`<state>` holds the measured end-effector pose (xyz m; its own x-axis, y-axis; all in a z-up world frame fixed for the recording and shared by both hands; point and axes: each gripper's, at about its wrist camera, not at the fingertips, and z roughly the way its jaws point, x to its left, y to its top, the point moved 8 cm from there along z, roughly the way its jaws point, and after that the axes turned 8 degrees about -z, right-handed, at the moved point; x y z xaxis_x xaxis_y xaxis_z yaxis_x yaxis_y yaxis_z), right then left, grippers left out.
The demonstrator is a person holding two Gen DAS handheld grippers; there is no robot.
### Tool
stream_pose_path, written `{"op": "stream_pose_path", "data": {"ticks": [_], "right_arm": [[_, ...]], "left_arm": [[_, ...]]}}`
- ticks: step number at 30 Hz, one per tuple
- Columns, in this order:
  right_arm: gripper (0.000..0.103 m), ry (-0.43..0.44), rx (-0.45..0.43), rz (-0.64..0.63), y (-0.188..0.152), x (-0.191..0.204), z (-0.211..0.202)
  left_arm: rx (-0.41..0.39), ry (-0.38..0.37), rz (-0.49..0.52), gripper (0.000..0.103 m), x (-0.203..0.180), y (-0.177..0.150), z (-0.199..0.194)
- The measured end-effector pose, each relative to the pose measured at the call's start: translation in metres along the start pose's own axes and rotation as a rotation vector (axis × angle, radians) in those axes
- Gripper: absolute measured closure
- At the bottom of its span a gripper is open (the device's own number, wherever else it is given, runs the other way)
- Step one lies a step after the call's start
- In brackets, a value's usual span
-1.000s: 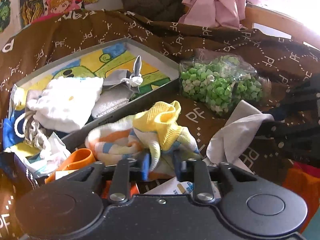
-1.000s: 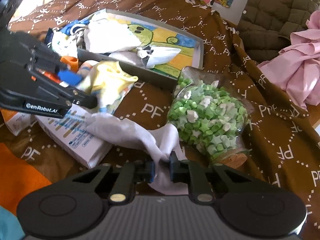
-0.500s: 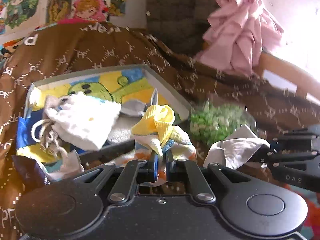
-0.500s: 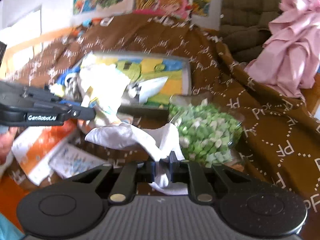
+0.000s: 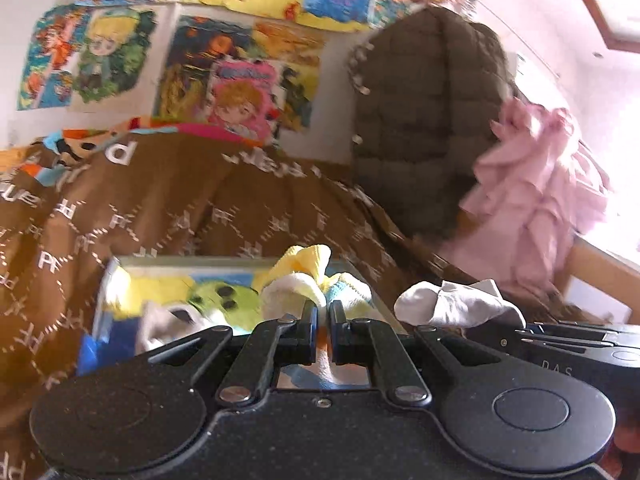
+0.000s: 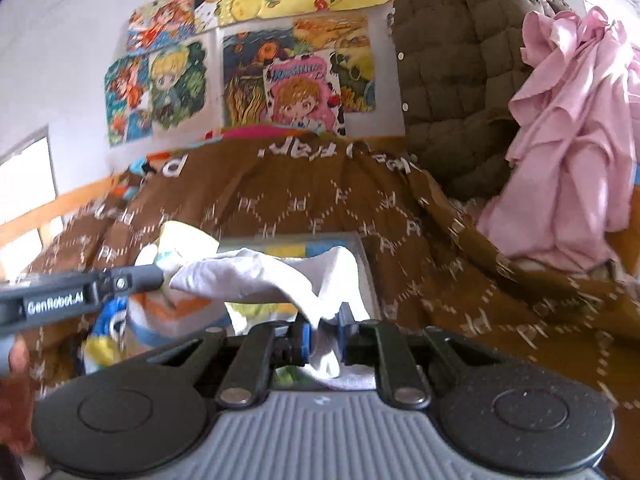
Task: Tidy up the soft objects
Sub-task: 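Carry the knit cloth and white sock with both grippers into the tray, then open both grippers over the tray and lift them away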
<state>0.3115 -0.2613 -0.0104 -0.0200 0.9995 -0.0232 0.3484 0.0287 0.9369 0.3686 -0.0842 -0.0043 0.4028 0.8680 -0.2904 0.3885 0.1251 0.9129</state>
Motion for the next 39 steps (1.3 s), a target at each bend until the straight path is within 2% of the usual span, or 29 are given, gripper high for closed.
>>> {"op": "stream_pose_path", "data": {"ticks": [6, 10, 14, 17, 21, 25, 26, 27, 31, 34, 39], "right_arm": [[0.089, 0.01, 0.006, 0.022, 0.01, 0.014, 0.051], [0.089, 0.031, 0.049, 0.072, -0.001, 0.02, 0.075], [0.089, 0.046, 0.087, 0.092, -0.013, 0.023, 0.093], [0.088, 0.046, 0.107, 0.097, -0.019, 0.025, 0.097], [0.079, 0.046, 0.141, 0.109, -0.023, 0.026, 0.1], [0.054, 0.023, 0.159, 0.113, -0.023, 0.02, 0.098], [0.05, 0.022, 0.162, 0.121, -0.023, 0.018, 0.098], [0.045, 0.02, 0.168, 0.126, -0.022, 0.015, 0.097], [0.033, 0.012, 0.169, 0.14, -0.018, 0.007, 0.091], [0.029, 0.01, 0.162, 0.155, -0.013, 0.001, 0.085], [0.015, -0.004, 0.124, 0.172, 0.001, -0.008, 0.069]], "left_arm": [[-0.061, 0.042, -0.06, 0.101, 0.033, 0.017, 0.026], [-0.014, 0.06, -0.1, 0.101, 0.05, 0.006, 0.047], [0.031, 0.082, -0.098, 0.101, 0.061, -0.012, 0.062], [0.034, 0.076, -0.113, 0.101, 0.064, -0.018, 0.066], [0.04, 0.07, -0.111, 0.099, 0.063, -0.023, 0.069], [0.042, 0.083, -0.12, 0.085, 0.063, -0.022, 0.067], [0.039, 0.084, -0.129, 0.085, 0.063, -0.02, 0.066], [0.038, 0.086, -0.134, 0.079, 0.063, -0.018, 0.065], [0.03, 0.105, -0.148, 0.058, 0.064, -0.012, 0.059], [0.02, 0.115, -0.163, 0.047, 0.063, -0.006, 0.053], [-0.015, 0.129, -0.165, 0.026, 0.056, 0.007, 0.037]]}}
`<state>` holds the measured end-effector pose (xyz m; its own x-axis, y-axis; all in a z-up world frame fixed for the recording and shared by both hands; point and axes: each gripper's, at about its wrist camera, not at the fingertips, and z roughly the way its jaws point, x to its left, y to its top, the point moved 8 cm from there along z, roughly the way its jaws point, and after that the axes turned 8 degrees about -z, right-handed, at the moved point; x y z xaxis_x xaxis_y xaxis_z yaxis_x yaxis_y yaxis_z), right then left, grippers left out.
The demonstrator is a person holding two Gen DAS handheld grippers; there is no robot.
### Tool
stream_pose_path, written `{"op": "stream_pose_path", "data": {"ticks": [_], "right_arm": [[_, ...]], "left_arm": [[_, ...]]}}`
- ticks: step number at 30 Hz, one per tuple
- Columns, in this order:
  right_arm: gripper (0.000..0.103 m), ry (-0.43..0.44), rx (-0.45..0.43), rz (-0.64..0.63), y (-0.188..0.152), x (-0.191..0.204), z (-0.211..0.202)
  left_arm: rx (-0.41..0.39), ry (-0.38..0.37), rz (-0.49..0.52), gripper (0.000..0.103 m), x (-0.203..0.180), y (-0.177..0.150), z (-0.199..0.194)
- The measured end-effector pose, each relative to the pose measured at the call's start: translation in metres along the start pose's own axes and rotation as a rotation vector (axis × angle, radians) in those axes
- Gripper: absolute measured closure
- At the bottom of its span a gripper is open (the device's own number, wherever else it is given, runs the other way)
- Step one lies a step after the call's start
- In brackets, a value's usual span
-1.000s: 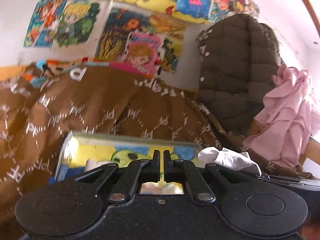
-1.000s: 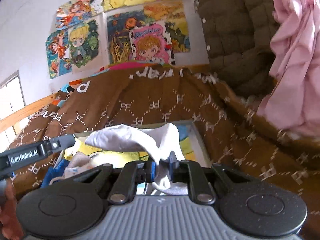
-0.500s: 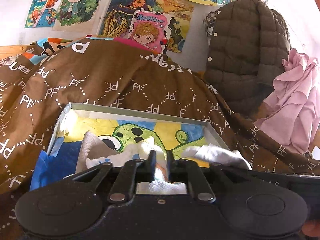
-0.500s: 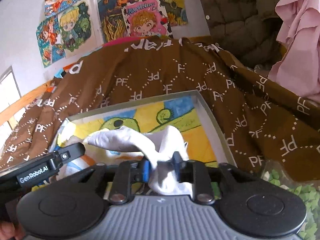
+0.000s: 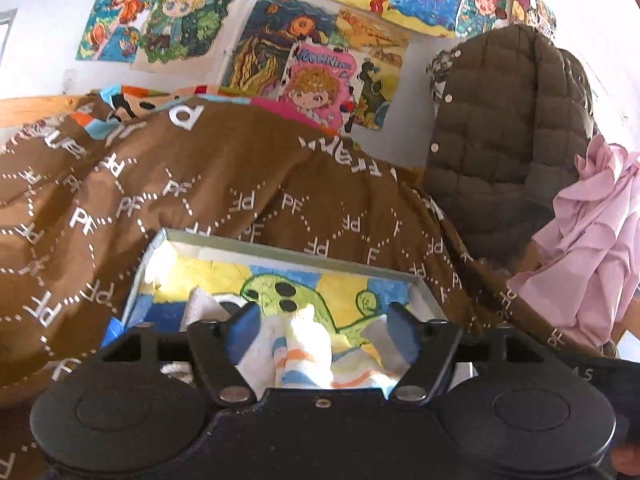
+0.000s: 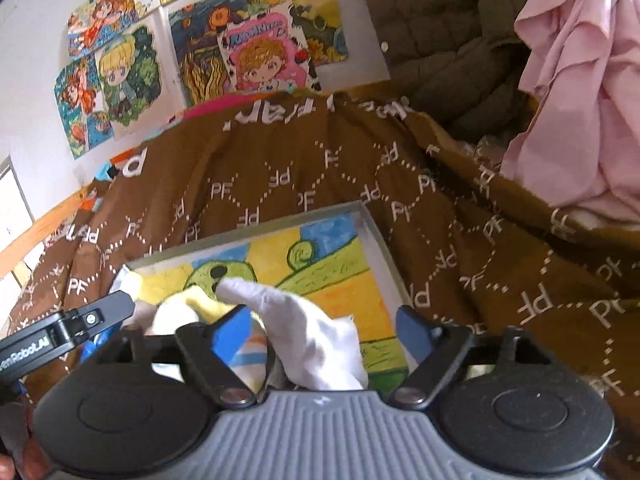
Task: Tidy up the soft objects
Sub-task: 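Open both grippers over the tray and lift them away, then lower both grippers toward the remaining items beside the tray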
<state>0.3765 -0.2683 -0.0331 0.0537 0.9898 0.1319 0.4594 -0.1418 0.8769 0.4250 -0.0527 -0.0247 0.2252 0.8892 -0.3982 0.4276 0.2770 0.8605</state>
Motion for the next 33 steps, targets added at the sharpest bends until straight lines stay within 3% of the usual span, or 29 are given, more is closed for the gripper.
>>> {"op": "stream_pose_path", "data": {"ticks": [7, 14, 21, 27, 33], "right_arm": [[0.0, 0.003, -0.056, 0.025, 0.022, -0.007, -0.034], [0.0, -0.008, -0.112, -0.016, 0.037, 0.001, -0.088], [0.0, -0.039, -0.164, -0.07, 0.035, 0.019, -0.137], [0.0, -0.026, -0.174, -0.095, 0.022, 0.032, -0.169], [0.0, 0.039, -0.204, -0.085, 0.008, 0.04, -0.201]], "left_arm": [[-0.059, 0.013, -0.016, 0.002, -0.011, 0.02, -0.032], [-0.112, -0.014, -0.016, 0.001, -0.021, 0.031, -0.082], [-0.174, 0.009, -0.008, 0.001, -0.032, 0.039, -0.134], [-0.243, 0.047, 0.014, 0.001, -0.035, 0.032, -0.185], [-0.313, 0.059, 0.01, 0.001, -0.029, 0.015, -0.233]]}}
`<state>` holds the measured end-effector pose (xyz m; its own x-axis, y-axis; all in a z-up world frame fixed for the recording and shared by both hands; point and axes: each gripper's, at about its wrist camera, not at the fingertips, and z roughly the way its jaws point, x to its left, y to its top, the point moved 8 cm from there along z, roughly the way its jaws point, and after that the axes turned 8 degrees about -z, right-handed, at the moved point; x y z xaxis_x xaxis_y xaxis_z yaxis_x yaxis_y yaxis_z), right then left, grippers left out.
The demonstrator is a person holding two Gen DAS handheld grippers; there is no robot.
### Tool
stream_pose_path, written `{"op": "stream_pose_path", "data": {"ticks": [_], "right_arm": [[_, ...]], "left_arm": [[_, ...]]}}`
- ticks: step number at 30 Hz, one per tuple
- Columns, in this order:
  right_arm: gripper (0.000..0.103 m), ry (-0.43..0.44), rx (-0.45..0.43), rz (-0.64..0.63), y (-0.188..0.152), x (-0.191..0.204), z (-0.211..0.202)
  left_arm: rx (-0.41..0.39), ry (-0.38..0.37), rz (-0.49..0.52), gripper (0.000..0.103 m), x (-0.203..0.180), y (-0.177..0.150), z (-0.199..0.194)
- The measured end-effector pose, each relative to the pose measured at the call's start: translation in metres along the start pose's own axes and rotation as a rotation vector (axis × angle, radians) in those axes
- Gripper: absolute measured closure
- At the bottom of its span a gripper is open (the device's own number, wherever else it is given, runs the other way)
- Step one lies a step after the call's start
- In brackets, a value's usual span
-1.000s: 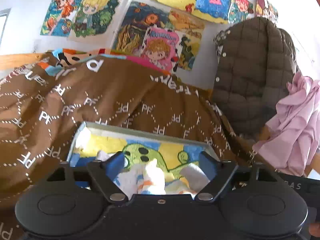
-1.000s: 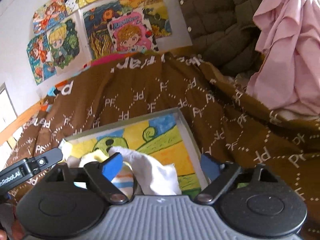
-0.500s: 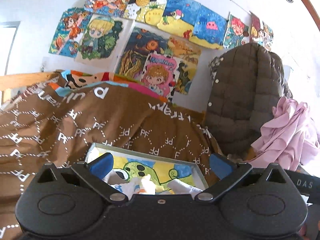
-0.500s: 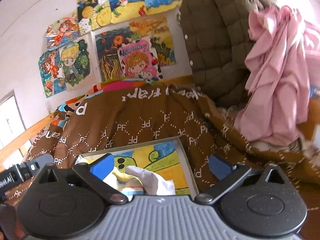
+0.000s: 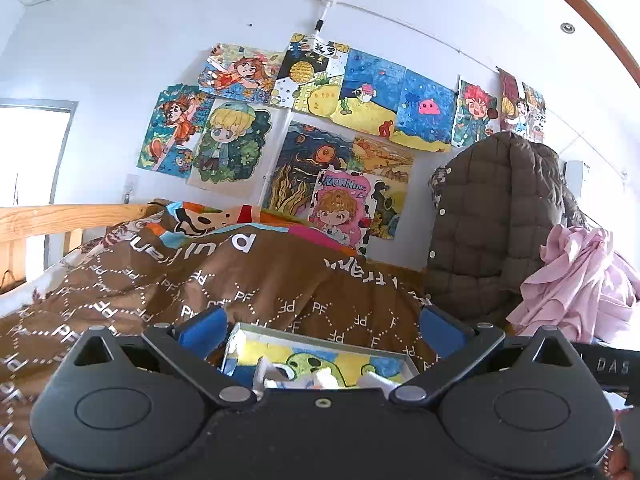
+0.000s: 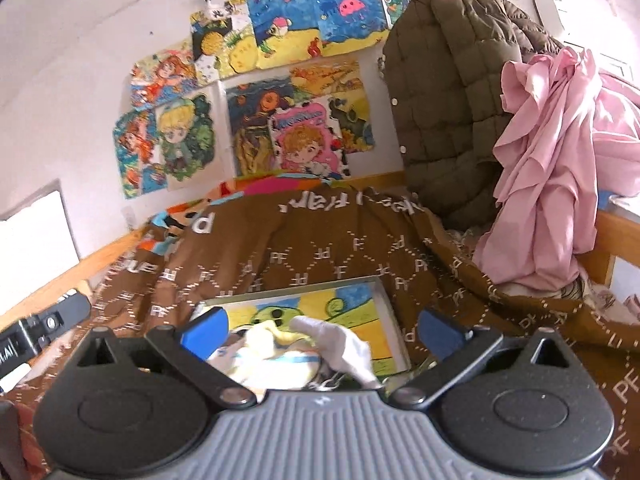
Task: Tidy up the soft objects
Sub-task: 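Lower both grippers toward the remaining items beside the tray, then grasp the black striped sock with the left gripper while the right gripper grasps the white cloth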
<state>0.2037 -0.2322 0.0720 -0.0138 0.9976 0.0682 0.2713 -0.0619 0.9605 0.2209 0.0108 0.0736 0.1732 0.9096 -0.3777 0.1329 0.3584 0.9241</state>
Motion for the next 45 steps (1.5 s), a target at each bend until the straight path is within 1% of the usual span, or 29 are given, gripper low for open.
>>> {"op": "stream_pose_path", "data": {"ticks": [4, 7, 14, 18, 20, 22, 24, 28, 32, 35, 38, 41, 45], "right_arm": [[0.0, 0.014, -0.028, -0.007, -0.003, 0.005, -0.022], [0.0, 0.027, -0.024, -0.002, -0.012, 0.008, -0.037], [0.0, 0.046, 0.023, -0.047, -0.039, 0.022, -0.061], [0.0, 0.056, 0.044, -0.07, -0.051, 0.031, -0.069], [0.0, 0.063, 0.056, -0.083, -0.057, 0.036, -0.07], [0.0, 0.071, 0.07, -0.1, -0.063, 0.041, -0.072], [0.0, 0.075, 0.082, -0.121, -0.069, 0.047, -0.074], [0.0, 0.089, 0.104, -0.151, -0.081, 0.058, -0.081], [0.0, 0.126, 0.151, -0.16, -0.097, 0.069, -0.085], [0.0, 0.159, 0.188, -0.198, -0.108, 0.082, -0.084], [0.0, 0.175, 0.21, -0.264, -0.117, 0.097, -0.08], [0.0, 0.184, 0.231, -0.302, -0.125, 0.108, -0.076], [0.0, 0.224, 0.285, -0.319, -0.137, 0.118, -0.068]], "left_arm": [[0.026, 0.007, -0.003, 0.001, 0.005, -0.004, -0.027], [0.065, 0.028, -0.008, 0.001, 0.012, -0.01, -0.042], [0.182, 0.123, -0.033, 0.001, 0.035, -0.016, -0.065], [0.239, 0.191, -0.088, 0.001, 0.062, -0.015, -0.079], [0.268, 0.207, -0.113, 0.001, 0.07, -0.014, -0.081], [0.311, 0.209, -0.123, 0.001, 0.076, -0.015, -0.08], [0.352, 0.205, -0.111, 0.001, 0.079, -0.018, -0.077], [0.424, 0.2, -0.03, 0.001, 0.08, -0.025, -0.071], [0.496, 0.189, -0.001, 0.001, 0.081, -0.034, -0.061], [0.559, 0.174, 0.045, 0.001, 0.083, -0.04, -0.051], [0.577, 0.149, 0.096, 0.001, 0.086, -0.042, -0.043], [0.586, 0.134, 0.097, 0.001, 0.09, -0.044, -0.036], [0.631, 0.124, 0.104, 0.001, 0.097, -0.052, -0.022]]}}
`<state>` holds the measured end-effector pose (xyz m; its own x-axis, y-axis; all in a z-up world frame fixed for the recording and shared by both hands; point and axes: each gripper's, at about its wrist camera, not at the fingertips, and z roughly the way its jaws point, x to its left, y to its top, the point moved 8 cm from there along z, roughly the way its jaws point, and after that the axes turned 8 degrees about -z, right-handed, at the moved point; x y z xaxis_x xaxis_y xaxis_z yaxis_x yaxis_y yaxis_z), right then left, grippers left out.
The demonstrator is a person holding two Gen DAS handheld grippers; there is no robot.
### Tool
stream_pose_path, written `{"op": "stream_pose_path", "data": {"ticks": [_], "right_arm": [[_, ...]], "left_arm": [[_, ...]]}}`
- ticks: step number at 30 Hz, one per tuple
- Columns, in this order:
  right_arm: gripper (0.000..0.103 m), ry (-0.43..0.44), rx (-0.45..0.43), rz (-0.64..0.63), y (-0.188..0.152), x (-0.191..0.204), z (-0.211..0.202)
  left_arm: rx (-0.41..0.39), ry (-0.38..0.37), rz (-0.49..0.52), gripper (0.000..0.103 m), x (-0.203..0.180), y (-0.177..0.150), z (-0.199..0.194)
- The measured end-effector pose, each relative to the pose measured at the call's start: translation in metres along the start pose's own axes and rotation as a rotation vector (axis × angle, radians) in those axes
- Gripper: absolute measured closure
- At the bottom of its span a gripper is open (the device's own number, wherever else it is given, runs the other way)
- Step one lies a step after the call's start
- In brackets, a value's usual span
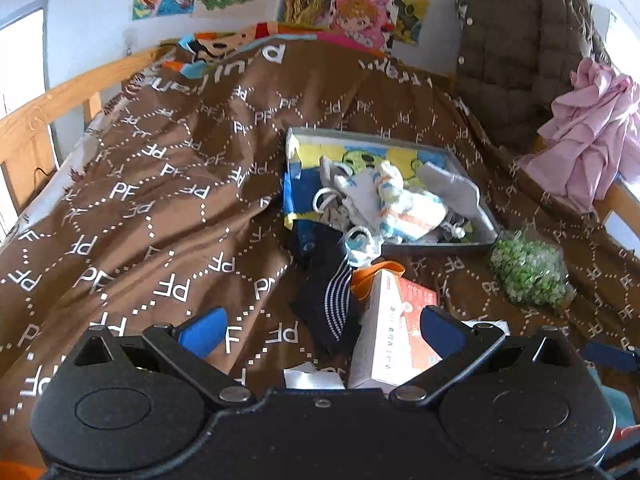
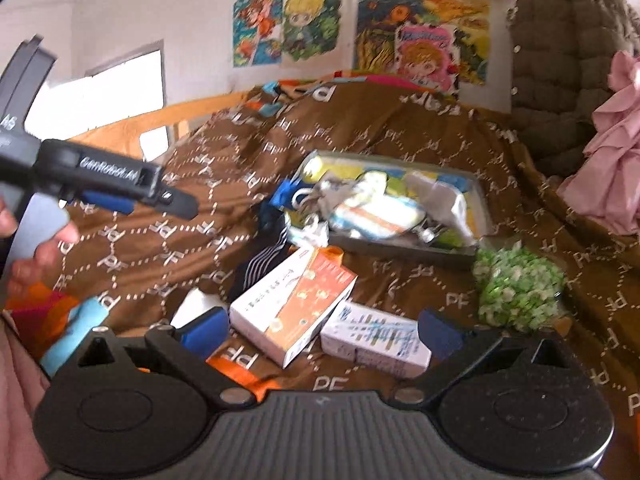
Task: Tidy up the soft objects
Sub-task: 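Grasp the black striped sock with the left gripper while the right gripper grasps the white cloth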
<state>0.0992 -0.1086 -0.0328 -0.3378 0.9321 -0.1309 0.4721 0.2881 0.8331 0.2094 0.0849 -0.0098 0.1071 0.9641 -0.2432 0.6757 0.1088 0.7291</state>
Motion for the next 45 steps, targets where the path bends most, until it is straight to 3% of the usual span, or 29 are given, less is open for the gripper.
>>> {"op": "stream_pose_path", "data": {"ticks": [5, 11, 18, 23, 29, 45], "right_arm": [[0.0, 0.068, 0.053, -0.015, -0.006, 0.01, 0.016], [0.0, 0.147, 0.108, -0.014, -0.013, 0.027, 0.038], [0.001, 0.312, 0.142, 0.022, -0.01, 0.049, 0.065], [0.007, 0.415, 0.188, 0.05, -0.008, 0.067, 0.09], [0.012, 0.419, 0.192, -0.042, -0.007, 0.086, 0.103], [0.02, 0.409, 0.214, -0.087, -0.012, 0.099, 0.121]], "left_arm": [[0.041, 0.023, 0.057, 0.001, 0.005, 0.004, 0.025], [0.08, 0.003, 0.036, 0.001, 0.013, 0.003, 0.043], [0.123, -0.053, 0.041, 0.001, 0.025, 0.004, 0.07], [0.153, -0.09, 0.008, 0.001, 0.03, 0.009, 0.097], [0.206, -0.136, -0.007, 0.009, 0.026, 0.01, 0.124], [0.235, -0.192, -0.004, 0.009, 0.01, 0.014, 0.162]]}}
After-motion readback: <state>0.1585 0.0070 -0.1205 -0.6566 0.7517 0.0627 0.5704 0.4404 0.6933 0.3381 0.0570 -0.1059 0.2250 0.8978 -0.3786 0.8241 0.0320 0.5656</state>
